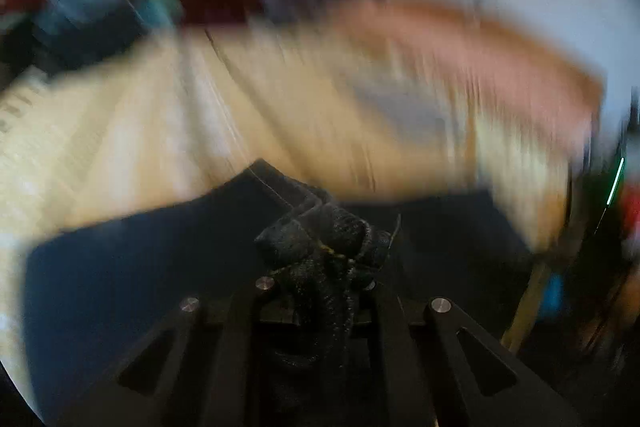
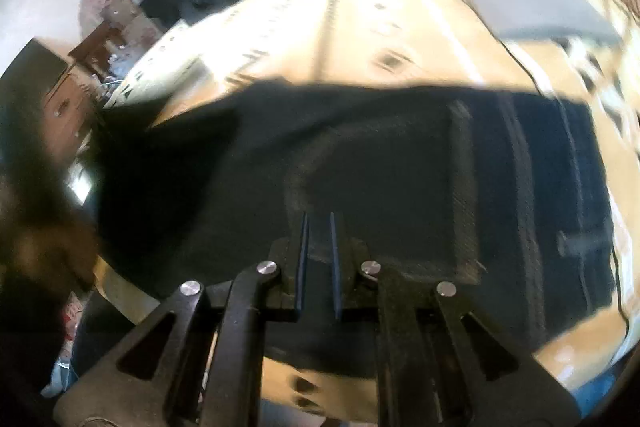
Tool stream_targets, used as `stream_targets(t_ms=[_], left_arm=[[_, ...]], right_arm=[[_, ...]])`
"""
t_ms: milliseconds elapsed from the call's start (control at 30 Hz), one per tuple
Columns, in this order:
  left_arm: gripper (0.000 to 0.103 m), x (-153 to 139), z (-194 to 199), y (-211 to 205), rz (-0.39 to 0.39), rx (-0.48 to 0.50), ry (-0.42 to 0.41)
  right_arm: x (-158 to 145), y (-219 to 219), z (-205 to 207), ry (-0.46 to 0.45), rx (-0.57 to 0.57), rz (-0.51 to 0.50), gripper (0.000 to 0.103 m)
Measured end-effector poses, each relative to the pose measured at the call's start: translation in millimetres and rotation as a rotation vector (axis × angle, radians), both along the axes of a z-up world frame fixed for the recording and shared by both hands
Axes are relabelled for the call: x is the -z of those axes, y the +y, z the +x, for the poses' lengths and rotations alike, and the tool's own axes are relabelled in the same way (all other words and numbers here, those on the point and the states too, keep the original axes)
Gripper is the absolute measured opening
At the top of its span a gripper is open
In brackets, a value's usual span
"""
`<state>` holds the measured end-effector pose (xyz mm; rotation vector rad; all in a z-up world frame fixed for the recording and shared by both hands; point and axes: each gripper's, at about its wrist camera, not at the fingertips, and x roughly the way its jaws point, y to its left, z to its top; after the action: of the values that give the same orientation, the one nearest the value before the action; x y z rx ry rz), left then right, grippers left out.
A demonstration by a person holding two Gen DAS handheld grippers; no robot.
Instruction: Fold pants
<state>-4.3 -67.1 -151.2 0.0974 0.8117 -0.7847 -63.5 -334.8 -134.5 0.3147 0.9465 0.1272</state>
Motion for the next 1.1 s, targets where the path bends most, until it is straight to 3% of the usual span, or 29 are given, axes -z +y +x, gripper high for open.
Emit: stream_targets(t_ms=[33, 67, 133, 200, 333, 433, 533, 600, 733, 800, 833, 867, 933, 1067, 1100], left_arm=[[0.011, 32, -10, -19, 0.119, 0.037, 0.043], [0.009, 42, -31, -28, 0.184, 0.045, -0.088], [0.018, 36, -39, -35, 0.222, 0.055, -0.128], [0.035, 31, -38, -34, 0.201, 0.091, -0.105], [0.036, 23, -58, -32, 0.208, 0.171, -0.101], [0.036, 8, -79, -15, 0.149, 0.203, -0.046], [0.036, -9, -85, 6, 0.097, 0.202, -0.002], [0.036, -19, -87, 26, 0.053, 0.155, 0.005], [0.036, -36, -64, 97, -0.058, -0.063, 0.036], [0.036, -35, -40, 146, -0.121, -0.22, 0.073], [0.036, -34, -35, 161, -0.14, -0.261, 0.082], [0.036, -31, -24, 194, -0.179, -0.359, 0.096], [0.036, -25, -13, 240, -0.23, -0.486, 0.121], [0.036, -11, 3, 295, -0.26, -0.571, 0.171], [0.036, -3, 10, 303, -0.259, -0.569, 0.212]], right_arm=[[3, -7, -3, 0.008, 0.009, 0.004, 0.011], [3, -12, -3, 0.011, 0.011, 0.008, 0.011], [2, -15, -3, 0.005, 0.0, 0.007, 0.011], [-3, -12, 3, -0.013, -0.022, 0.013, 0.011], [-11, 1, 24, -0.047, -0.1, 0.096, 0.011], [-1, 19, 47, 0.019, -0.187, 0.285, 0.012], [3, 49, 63, 0.051, -0.246, 0.321, 0.012], [-1, 66, 66, 0.018, -0.27, 0.265, 0.012], [-4, 105, 67, -0.094, -0.368, 0.101, 0.013], [33, 114, 74, 0.04, -0.381, 0.012, 0.011], [49, 113, 70, 0.055, -0.392, 0.015, 0.011], [49, 107, 62, -0.013, -0.394, 0.025, 0.011], [44, 101, 59, -0.011, -0.368, 0.019, 0.011], [8, 115, 41, -0.166, -0.362, -0.08, 0.012], [17, 120, 44, -0.146, -0.36, -0.127, 0.014]])
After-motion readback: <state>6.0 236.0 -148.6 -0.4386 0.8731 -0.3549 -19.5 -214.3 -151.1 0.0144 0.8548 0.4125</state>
